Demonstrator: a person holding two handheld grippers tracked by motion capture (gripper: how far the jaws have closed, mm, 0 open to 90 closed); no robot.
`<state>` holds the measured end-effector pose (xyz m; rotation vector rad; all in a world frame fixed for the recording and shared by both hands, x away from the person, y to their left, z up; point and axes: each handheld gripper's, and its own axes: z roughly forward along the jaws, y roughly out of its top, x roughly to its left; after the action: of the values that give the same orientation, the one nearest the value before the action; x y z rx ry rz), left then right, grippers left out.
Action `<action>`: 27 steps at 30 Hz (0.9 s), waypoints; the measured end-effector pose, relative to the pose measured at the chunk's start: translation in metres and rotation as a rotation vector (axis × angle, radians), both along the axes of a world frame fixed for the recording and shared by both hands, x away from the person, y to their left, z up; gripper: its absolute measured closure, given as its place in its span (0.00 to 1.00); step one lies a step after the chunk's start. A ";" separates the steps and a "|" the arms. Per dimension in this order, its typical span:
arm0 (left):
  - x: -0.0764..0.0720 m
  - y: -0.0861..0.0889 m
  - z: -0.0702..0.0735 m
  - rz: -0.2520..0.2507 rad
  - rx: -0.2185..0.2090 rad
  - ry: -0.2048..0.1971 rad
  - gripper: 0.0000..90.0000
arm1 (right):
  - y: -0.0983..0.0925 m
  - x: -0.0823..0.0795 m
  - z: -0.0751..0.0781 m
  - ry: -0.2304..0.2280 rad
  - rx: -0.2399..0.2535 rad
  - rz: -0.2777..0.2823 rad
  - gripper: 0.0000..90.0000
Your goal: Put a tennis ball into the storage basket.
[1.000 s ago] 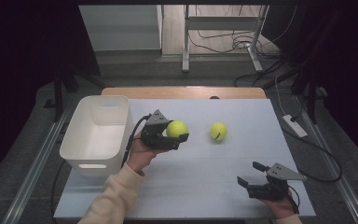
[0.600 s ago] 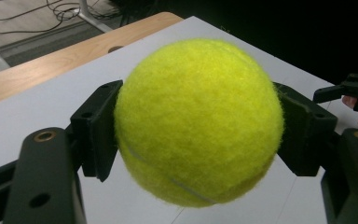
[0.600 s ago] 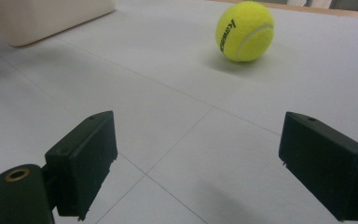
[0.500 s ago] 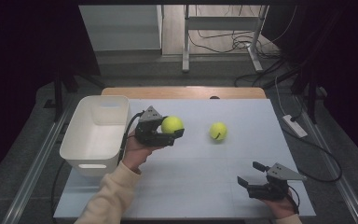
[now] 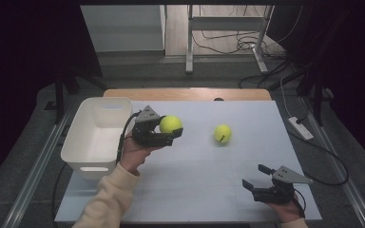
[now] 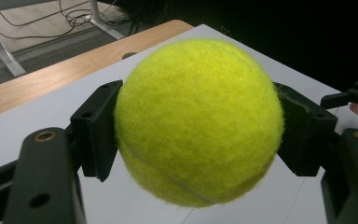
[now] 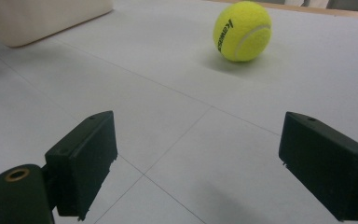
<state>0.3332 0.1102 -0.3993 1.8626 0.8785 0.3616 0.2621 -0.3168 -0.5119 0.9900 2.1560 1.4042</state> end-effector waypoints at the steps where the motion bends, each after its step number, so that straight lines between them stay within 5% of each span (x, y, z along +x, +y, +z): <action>1: 0.000 0.001 0.001 0.001 0.002 -0.002 0.29 | 0.000 0.000 0.000 0.000 0.000 0.000 0.13; 27: 0.000 0.025 0.011 0.064 0.004 -0.010 0.29 | 0.000 0.000 0.000 -0.002 -0.004 -0.005 0.13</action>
<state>0.3328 0.1355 -0.3883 1.8378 0.9325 0.4124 0.2621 -0.3170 -0.5119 0.9915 2.1530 1.3975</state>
